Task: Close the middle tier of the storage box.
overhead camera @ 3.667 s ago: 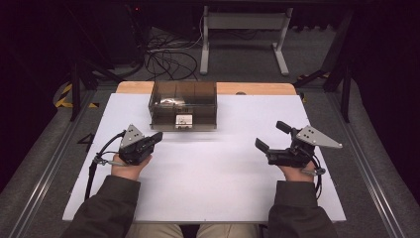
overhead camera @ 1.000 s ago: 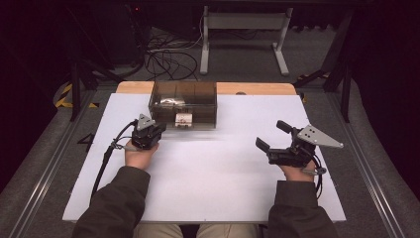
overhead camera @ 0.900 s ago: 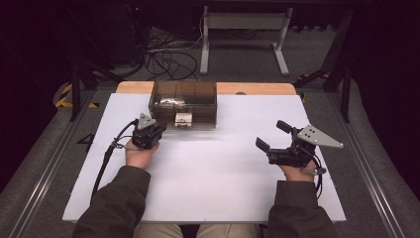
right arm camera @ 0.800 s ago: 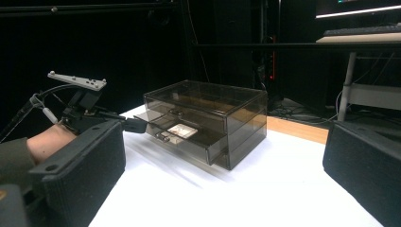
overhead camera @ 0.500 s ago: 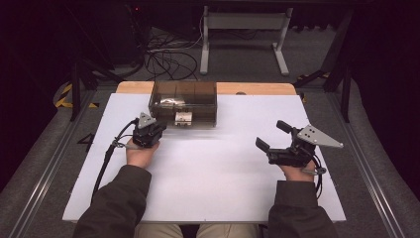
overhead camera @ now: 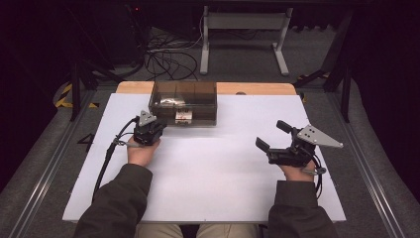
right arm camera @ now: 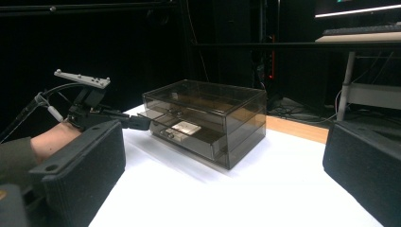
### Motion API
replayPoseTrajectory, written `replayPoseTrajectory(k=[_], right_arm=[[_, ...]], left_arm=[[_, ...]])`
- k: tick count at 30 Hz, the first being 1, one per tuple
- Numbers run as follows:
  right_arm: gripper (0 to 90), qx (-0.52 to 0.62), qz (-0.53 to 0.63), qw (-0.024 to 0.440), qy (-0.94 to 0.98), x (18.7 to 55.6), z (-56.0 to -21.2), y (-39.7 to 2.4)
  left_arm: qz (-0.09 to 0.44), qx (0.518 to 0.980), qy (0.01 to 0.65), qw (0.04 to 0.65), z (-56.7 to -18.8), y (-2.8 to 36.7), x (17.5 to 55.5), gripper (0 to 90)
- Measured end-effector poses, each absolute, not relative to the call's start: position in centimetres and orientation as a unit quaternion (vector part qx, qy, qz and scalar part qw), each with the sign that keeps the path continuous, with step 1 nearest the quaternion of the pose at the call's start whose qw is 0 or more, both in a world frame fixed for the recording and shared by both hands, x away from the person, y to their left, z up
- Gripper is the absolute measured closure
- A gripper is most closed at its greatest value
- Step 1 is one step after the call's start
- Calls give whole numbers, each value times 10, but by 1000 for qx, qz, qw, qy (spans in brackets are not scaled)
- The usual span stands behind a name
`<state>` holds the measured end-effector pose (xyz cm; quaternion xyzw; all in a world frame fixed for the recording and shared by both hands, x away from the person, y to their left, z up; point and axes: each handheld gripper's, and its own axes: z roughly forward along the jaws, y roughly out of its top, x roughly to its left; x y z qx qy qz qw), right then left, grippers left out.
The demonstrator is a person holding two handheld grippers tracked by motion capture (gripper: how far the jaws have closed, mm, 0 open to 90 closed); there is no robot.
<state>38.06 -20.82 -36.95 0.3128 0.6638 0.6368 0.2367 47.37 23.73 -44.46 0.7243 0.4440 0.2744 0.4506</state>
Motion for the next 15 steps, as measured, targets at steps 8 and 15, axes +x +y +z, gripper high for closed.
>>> replayPoseTrajectory(k=[8,15], right_arm=[[7,315,637,238,662,380,-369,-209],[7,315,638,238,662,380,-369,-209]], left_arm=[[276,724,444,450,-444,234,478,900],[278,722,447,450,-445,233,481,900]])
